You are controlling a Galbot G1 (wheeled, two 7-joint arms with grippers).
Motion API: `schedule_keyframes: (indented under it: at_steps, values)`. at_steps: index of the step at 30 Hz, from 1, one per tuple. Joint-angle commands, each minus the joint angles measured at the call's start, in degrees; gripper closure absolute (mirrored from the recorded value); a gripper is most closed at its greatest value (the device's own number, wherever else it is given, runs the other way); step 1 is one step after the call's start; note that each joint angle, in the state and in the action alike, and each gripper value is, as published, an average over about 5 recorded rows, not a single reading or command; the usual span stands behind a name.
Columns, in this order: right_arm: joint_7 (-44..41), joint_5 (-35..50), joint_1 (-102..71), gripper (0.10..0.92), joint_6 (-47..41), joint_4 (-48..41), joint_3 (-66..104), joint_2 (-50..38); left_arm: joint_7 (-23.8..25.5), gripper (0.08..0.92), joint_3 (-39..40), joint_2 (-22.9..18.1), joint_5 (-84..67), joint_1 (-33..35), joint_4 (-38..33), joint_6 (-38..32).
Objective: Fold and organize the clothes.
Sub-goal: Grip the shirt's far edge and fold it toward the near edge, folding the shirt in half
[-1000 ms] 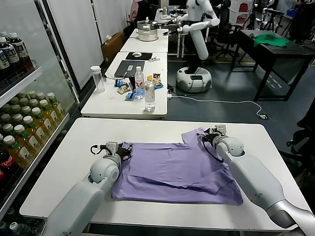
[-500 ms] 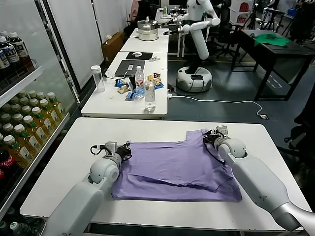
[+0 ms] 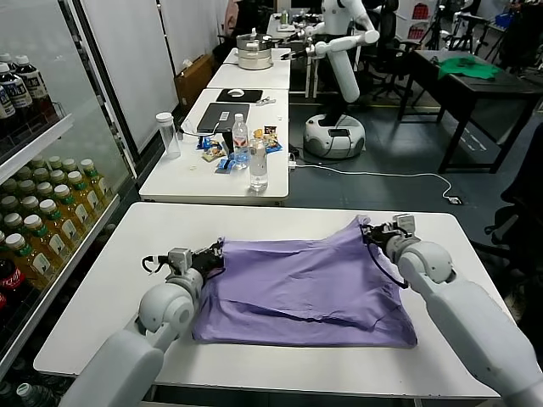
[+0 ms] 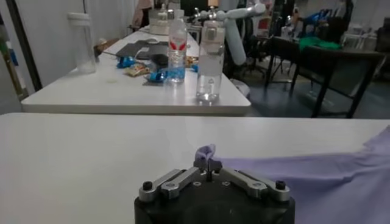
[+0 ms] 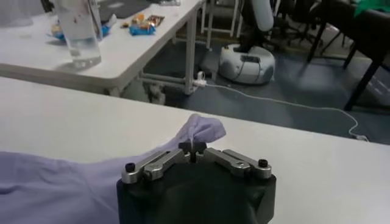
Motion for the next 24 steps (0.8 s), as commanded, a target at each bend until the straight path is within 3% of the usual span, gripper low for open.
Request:
schedule_keyframes:
  at_steps: [1, 9, 24]
  values:
    - [0.18, 0.49, -16.52, 0.913, 0.14, 15.13, 12.47, -5.87, 0.36, 0.913, -2.43, 2.51, -0.99, 8.87, -8.95, 0.37]
    - [0.59, -0.33, -24.5, 0.913, 0.09, 17.45, 15.3, -5.93, 1.05, 0.913, -3.06, 5.21, -1.54, 10.2, -8.63, 2.7]
    - [0.78, -3.74, -23.12, 0.907, 0.0, 12.37, 10.88, -3.42, 2.22, 0.912, -1.15, 5.66, 0.99, 7.87, -4.5, 2.83]
